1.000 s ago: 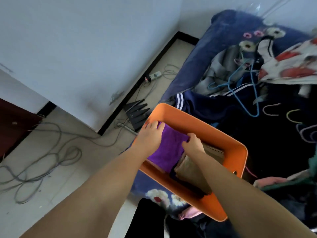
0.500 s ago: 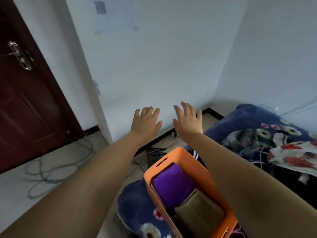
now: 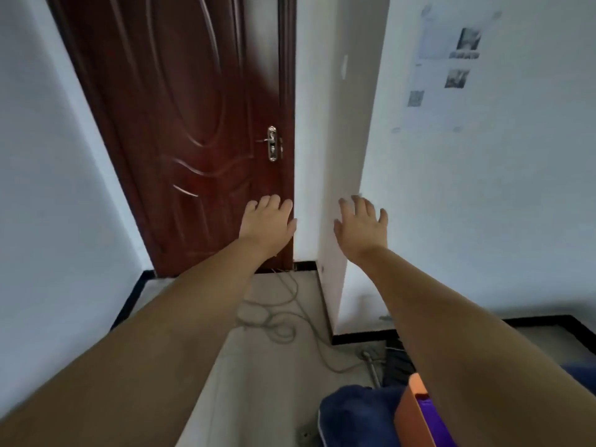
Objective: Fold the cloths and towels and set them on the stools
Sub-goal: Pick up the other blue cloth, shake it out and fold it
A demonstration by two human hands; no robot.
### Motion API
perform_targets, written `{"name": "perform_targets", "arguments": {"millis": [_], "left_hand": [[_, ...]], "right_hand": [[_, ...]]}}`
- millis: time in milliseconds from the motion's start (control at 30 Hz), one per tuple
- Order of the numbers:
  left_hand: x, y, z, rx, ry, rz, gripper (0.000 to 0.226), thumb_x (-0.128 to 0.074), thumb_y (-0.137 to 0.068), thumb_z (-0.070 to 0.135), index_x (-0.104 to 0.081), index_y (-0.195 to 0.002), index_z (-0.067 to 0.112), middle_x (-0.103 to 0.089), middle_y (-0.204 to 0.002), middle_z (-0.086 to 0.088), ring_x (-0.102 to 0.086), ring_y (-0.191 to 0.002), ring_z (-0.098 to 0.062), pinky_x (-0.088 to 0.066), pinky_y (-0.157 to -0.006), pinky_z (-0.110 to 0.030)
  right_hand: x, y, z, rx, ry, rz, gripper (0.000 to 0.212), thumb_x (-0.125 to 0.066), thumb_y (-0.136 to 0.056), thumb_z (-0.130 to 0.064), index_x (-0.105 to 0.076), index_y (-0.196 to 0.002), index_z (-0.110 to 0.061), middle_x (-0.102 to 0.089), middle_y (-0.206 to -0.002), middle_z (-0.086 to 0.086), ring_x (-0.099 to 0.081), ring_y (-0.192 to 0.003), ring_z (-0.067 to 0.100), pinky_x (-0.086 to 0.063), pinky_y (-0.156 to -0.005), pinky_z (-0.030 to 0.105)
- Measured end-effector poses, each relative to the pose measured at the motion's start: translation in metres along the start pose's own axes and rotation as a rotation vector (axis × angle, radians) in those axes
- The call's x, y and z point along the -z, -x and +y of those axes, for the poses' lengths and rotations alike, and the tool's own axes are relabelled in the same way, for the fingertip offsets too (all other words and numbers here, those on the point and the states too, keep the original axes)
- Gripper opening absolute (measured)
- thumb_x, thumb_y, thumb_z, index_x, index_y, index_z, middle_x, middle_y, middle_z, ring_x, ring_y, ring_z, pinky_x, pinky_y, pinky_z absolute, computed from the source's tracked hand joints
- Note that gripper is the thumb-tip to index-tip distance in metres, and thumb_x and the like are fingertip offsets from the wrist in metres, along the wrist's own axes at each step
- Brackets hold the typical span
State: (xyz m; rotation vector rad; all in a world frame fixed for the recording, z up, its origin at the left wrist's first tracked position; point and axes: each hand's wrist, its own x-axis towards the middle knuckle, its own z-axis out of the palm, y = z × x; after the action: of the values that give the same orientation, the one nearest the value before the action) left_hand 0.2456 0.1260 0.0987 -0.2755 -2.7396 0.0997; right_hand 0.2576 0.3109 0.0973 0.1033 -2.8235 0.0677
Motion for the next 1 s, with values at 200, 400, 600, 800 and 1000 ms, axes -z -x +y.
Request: {"name": "perform_targets", "arguments": {"millis": [200,400,600,800,1000], "left_hand": [[0.033,0.060,-0.148,0.237,-0.084,-0.067,0.046,-0.035,-0.096,0.041,-0.045,-0.129,0.011,-0.051,-0.128,-0.011,-0.045,-0.121,-0.029,-0.039,-0.094,-0.043],[0.057,0.175,-0.270,0.574,-0.183,-0.140,0.045,-0.031,-0.098,0.040,-0.043,-0.131,0.011,-0.049,-0.130,-0.011,-0.046,-0.121,-0.027,-0.039,-0.095,-0.039],[0.091,0.310,-0.322,1.017,-0.263,-0.174,0.045,-0.031,-0.098,0.041,-0.042,-0.131,0.012,-0.049,-0.129,-0.009,-0.044,-0.122,-0.026,-0.038,-0.093,-0.037],[0.112,0.440,-0.274,1.406,-0.308,-0.204,0.044,-0.033,-0.098,0.040,-0.043,-0.130,0.012,-0.049,-0.130,-0.009,-0.044,-0.123,-0.027,-0.039,-0.094,-0.038],[0.119,0.542,-0.161,1.677,-0.320,-0.279,0.041,-0.036,-0.097,0.039,-0.046,-0.125,0.011,-0.050,-0.127,-0.009,-0.045,-0.120,-0.027,-0.039,-0.091,-0.038]], "right_hand": [[-0.005,-0.019,-0.176,0.206,-0.118,-0.069,0.047,-0.030,-0.098,-0.036,-0.032,-0.142,-0.020,-0.028,-0.151,0.008,-0.024,-0.140,0.028,-0.018,-0.113,0.055],[-0.005,0.003,-0.346,0.563,-0.179,-0.112,0.044,-0.031,-0.098,-0.035,-0.036,-0.138,-0.018,-0.034,-0.145,0.008,-0.031,-0.134,0.027,-0.020,-0.112,0.054],[0.004,0.077,-0.468,0.982,-0.262,-0.122,0.041,-0.030,-0.098,-0.033,-0.038,-0.135,-0.016,-0.036,-0.142,0.009,-0.034,-0.129,0.026,-0.022,-0.109,0.050],[0.013,0.184,-0.512,1.379,-0.313,-0.177,0.042,-0.030,-0.098,-0.032,-0.038,-0.135,-0.015,-0.035,-0.143,0.011,-0.035,-0.129,0.028,-0.022,-0.109,0.050],[0.007,0.300,-0.499,1.654,-0.269,-0.287,0.041,-0.031,-0.097,-0.033,-0.040,-0.134,-0.016,-0.036,-0.141,0.011,-0.036,-0.127,0.029,-0.023,-0.109,0.051]]}}
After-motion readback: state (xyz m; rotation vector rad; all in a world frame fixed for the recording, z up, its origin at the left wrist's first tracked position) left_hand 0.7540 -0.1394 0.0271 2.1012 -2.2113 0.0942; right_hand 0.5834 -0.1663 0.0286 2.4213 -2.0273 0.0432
